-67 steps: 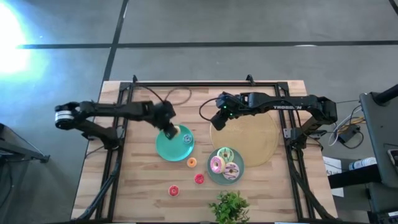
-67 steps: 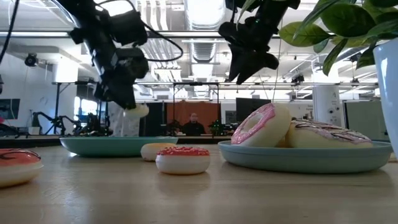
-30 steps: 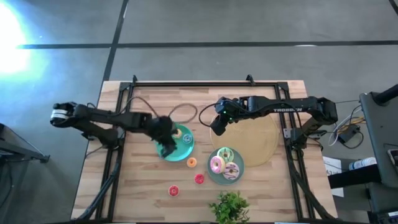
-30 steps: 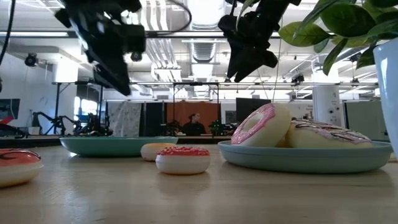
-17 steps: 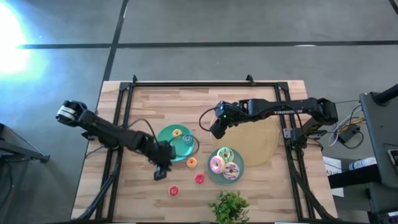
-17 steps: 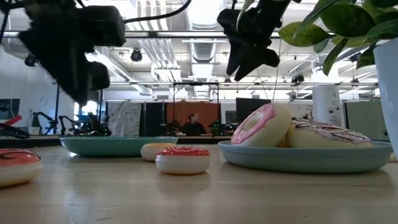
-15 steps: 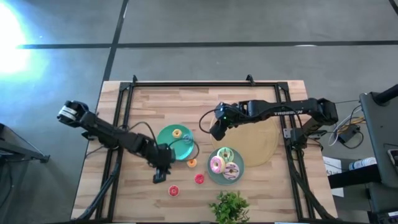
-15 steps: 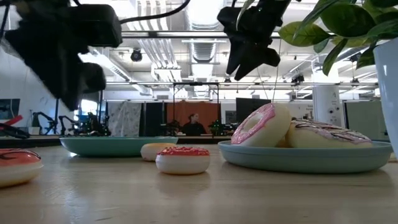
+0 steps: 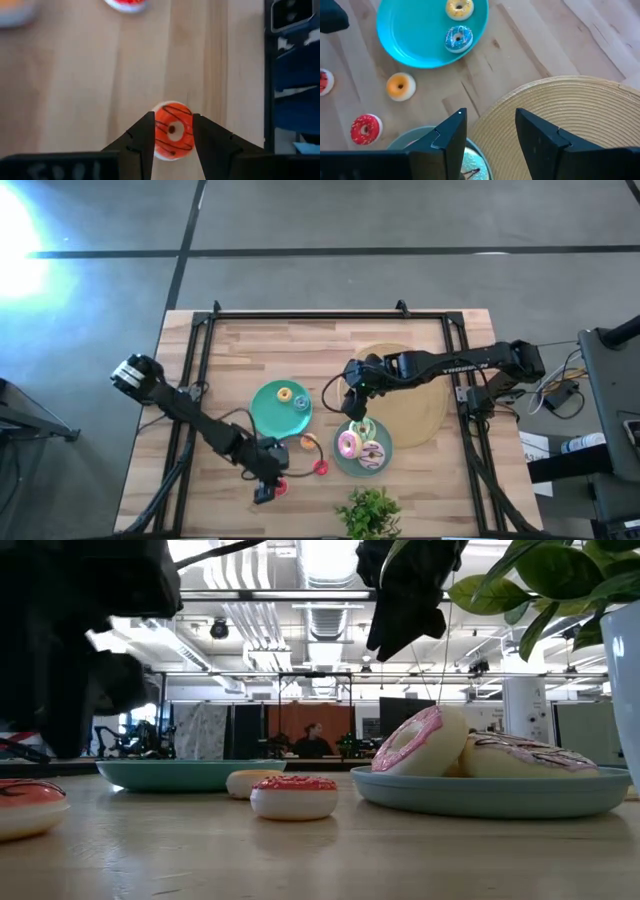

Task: Pick & Place donuts
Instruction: Put the small orange donut on the green plate, then put the small white donut on the green plate

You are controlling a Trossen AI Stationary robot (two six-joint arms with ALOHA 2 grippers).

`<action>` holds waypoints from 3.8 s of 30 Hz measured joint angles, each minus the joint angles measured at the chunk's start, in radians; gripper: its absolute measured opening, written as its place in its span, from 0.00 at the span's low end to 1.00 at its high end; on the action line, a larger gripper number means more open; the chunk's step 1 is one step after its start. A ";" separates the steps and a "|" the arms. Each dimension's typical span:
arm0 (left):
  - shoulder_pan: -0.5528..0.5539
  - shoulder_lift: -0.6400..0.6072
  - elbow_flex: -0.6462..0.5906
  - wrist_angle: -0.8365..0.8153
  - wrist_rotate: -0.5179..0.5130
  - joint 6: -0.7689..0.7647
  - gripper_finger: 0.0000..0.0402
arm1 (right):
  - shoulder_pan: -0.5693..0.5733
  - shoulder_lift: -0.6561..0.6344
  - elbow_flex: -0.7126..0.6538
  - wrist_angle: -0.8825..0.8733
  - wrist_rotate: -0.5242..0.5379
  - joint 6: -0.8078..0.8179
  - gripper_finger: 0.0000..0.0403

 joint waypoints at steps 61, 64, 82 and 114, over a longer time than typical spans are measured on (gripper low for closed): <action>0.049 0.013 0.086 -0.218 -0.103 -0.180 0.00 | 0.022 0.000 -0.020 0.024 0.159 -0.075 0.34; 0.115 -0.051 0.080 -0.231 -0.165 -0.160 0.00 | 0.015 0.000 -0.026 0.027 0.159 -0.076 0.33; 0.493 0.007 0.039 -0.185 -0.164 0.166 0.00 | 0.019 0.001 -0.045 0.045 0.147 -0.033 0.31; 0.181 -0.086 0.067 -0.076 -0.151 0.313 0.32 | 0.034 -0.014 -0.055 -0.031 0.152 -0.026 0.31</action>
